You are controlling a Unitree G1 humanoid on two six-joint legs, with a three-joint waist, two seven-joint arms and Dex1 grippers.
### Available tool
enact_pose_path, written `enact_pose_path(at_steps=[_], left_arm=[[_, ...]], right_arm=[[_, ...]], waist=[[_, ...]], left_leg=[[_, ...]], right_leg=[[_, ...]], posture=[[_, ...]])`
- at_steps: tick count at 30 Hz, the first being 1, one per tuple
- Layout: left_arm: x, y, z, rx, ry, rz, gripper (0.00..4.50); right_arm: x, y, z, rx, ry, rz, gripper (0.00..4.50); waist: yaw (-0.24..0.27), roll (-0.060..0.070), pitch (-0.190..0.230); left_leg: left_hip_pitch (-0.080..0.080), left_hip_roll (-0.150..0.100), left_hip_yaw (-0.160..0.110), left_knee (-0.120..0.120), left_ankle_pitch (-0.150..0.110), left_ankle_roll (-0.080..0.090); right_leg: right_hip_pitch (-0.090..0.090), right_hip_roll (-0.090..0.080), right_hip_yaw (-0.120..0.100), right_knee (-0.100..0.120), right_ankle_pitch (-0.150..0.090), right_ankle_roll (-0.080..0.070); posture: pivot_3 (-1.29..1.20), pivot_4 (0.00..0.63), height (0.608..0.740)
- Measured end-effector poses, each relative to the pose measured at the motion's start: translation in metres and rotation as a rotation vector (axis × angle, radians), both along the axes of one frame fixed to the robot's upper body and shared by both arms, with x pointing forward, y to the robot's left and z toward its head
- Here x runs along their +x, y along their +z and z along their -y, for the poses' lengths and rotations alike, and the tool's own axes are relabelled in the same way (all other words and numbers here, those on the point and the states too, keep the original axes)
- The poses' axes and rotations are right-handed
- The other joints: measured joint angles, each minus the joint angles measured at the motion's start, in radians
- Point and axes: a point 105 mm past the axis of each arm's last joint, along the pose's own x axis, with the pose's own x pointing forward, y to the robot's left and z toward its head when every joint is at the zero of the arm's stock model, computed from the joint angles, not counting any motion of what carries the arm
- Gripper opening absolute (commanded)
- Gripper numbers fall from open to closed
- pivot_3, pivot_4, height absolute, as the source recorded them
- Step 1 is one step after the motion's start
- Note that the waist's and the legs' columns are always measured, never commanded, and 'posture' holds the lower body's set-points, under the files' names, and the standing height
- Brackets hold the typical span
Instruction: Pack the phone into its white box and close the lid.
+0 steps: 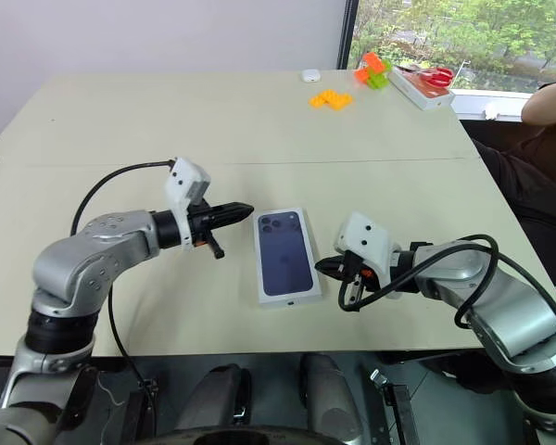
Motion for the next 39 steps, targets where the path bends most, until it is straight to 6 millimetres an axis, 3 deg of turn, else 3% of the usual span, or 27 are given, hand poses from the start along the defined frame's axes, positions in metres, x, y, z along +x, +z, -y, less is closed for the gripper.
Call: enact_pose_path(at_steps=[3, 4, 19, 24, 26, 29, 31, 36, 39], left_arm=[[0.003, -0.033, 0.007, 0.104, 0.01, -0.094, 0.0], [0.005, -0.035, 0.008, 0.109, 0.017, -0.103, 0.0], [0.006, -0.044, 0.019, 0.198, 0.002, -0.111, 0.0], [0.003, -0.044, 0.008, 0.086, 0.038, -0.081, 0.0], [0.007, -0.036, -0.007, 0.028, 0.091, -0.045, 0.0], [0.013, -0.011, -0.052, -0.005, 0.226, 0.063, 0.0], [0.013, -0.004, -0.084, -0.004, 0.318, 0.101, 0.0], [-0.003, -0.017, -0.164, 0.038, 0.552, 0.116, 0.0], [-0.018, -0.023, -0.196, 0.011, 0.645, 0.117, 0.0]], right_arm=[[-0.003, -0.017, -0.006, -0.028, -0.015, -0.044, 0.03], [-0.002, -0.019, -0.006, -0.034, -0.02, -0.045, 0.03], [-0.006, -0.033, -0.001, -0.104, -0.046, -0.041, 0.03], [0.004, -0.03, 0.0, -0.047, -0.093, -0.02, 0.03], [0.02, -0.02, 0.007, 0.009, -0.177, 0.028, 0.03], [0.053, 0.009, 0.027, 0.114, -0.324, 0.182, 0.03], [0.07, 0.019, 0.046, 0.121, -0.414, 0.239, 0.03], [0.097, 0.02, 0.089, 0.201, -0.594, 0.222, 0.03], [0.103, 0.018, 0.1, 0.219, -0.62, 0.218, 0.03]], waist=[[0.002, 0.0, 0.0], [0.004, 0.0, 0.0], [0.006, -0.003, -0.011], [0.002, -0.004, -0.011], [0.001, -0.005, -0.01], [0.0, -0.004, -0.01], [0.002, -0.004, -0.01], [0.003, -0.004, -0.01], [0.004, -0.004, -0.01]], left_leg=[[0.0, 0.0, -0.001, 0.0, 0.0, 0.0], [0.0, 0.0, -0.001, 0.0, 0.0, 0.0], [0.002, 0.0, -0.002, 0.0, 0.0, 0.0], [0.002, 0.001, -0.002, 0.0, 0.0, 0.0], [0.001, 0.001, -0.001, 0.0, 0.0, -0.001], [0.001, 0.001, -0.001, 0.0, 0.0, -0.001], [0.001, 0.001, -0.001, -0.001, 0.0, -0.001], [0.0, 0.002, 0.001, -0.001, 0.0, 0.0], [0.0, 0.001, 0.002, -0.001, 0.0, 0.0]], right_leg=[[-0.002, 0.0, 0.0, 0.0, 0.0, 0.0], [-0.002, 0.0, 0.0, 0.001, 0.0, 0.0], [0.008, -0.001, -0.002, -0.002, -0.003, -0.003], [0.007, -0.001, -0.001, -0.001, -0.003, -0.004], [0.003, -0.001, -0.001, 0.0, -0.002, -0.004], [-0.001, 0.001, -0.001, 0.001, 0.0, -0.002], [-0.001, 0.001, -0.001, 0.001, 0.0, -0.002], [-0.003, -0.002, 0.0, 0.0, 0.002, -0.006], [-0.003, -0.003, 0.001, -0.001, 0.002, -0.007]], posture=[[0.0, 0.15, 0.74], [0.0, 0.15, 0.74], [0.0, 0.15, 0.74], [0.0, 0.15, 0.74], [0.0, 0.15, 0.74], [0.0, 0.15, 0.74], [0.0, 0.15, 0.74], [0.0, 0.15, 0.74], [0.0, 0.15, 0.74]])
